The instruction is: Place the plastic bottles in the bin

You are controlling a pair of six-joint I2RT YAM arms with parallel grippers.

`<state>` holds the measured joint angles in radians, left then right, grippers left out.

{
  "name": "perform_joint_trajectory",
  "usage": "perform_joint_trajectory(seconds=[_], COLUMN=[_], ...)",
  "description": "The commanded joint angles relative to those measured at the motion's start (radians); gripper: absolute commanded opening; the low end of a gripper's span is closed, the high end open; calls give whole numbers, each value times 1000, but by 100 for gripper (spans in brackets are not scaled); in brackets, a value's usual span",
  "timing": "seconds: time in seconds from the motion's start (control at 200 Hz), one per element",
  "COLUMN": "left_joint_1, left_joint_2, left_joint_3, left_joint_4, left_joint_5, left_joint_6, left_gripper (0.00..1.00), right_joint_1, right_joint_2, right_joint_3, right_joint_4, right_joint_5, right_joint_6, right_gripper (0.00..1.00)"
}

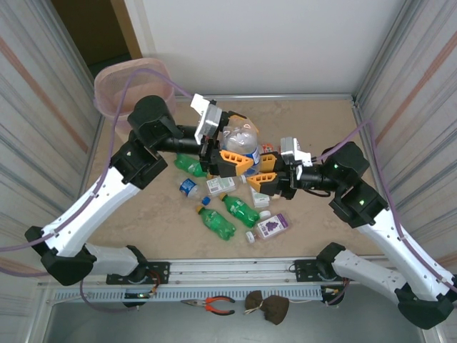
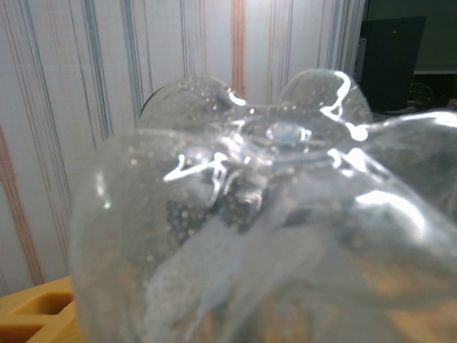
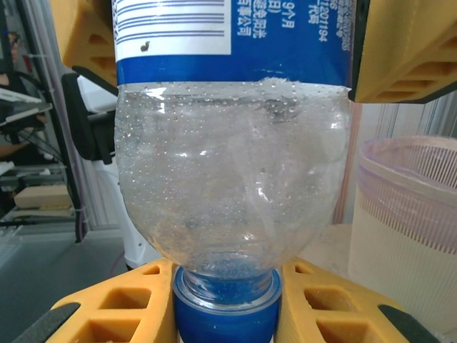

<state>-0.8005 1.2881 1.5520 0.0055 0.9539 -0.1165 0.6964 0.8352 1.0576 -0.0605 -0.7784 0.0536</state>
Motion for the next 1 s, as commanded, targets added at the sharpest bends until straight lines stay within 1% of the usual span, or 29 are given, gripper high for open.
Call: perform_joint_trajectory(seconds=[0.0, 0.296, 0.396, 0.626, 0.701, 0.736, 0.776, 0.786, 0.797, 0.802, 0.807, 0.837, 0.897, 0.957, 0.997], left_joint_1=[0, -1, 0, -1, 0, 0, 0, 0, 0, 0, -1, -1, -1, 0, -1], left_joint_2=[-26, -67, -73, -72, -73, -75, -76, -75, -77, -77, -78, -80, -85, -89, -91], left_joint_3=[22, -14, -17, -20, -21, -20, -20, -20, -22, -21, -21, -21, -22, -20, -18], left_joint_4=[38, 66, 67, 67, 66, 64, 60, 58, 56, 55, 54, 46, 20, -8, -27], left_joint_5=[32, 15, 13, 12, 9, 6, 1, -1, -4, -7, -7, -17, -43, -73, -93], left_joint_6=[-13, -5, -3, -3, -3, -2, 3, 5, 7, 7, 7, 14, 32, 53, 67], left_gripper=[69, 69, 66, 51, 50, 50, 50, 50, 50, 50, 50, 50, 50, 51, 52], right_joint_1=[12, 14, 14, 22, 23, 23, 24, 23, 24, 24, 24, 25, 24, 23, 23], right_joint_2=[-13, -22, -24, -21, -23, -25, -28, -29, -30, -31, -31, -38, -56, -81, -96], right_joint_3=[27, 25, 27, 24, 21, 20, 19, 18, 18, 15, 15, 13, 1, -17, -24], right_joint_4=[-2, -10, -10, -10, -12, -15, -19, -21, -21, -22, -22, -27, -36, -48, -56], right_joint_5=[2, 23, 27, 33, 39, 44, 51, 56, 57, 61, 61, 72, 97, 123, 142], right_joint_6=[-44, -48, -48, -46, -46, -46, -46, -46, -46, -45, -45, -43, -40, -37, -36], right_gripper=[11, 10, 10, 10, 12, 14, 21, 25, 27, 29, 29, 36, 45, 59, 65])
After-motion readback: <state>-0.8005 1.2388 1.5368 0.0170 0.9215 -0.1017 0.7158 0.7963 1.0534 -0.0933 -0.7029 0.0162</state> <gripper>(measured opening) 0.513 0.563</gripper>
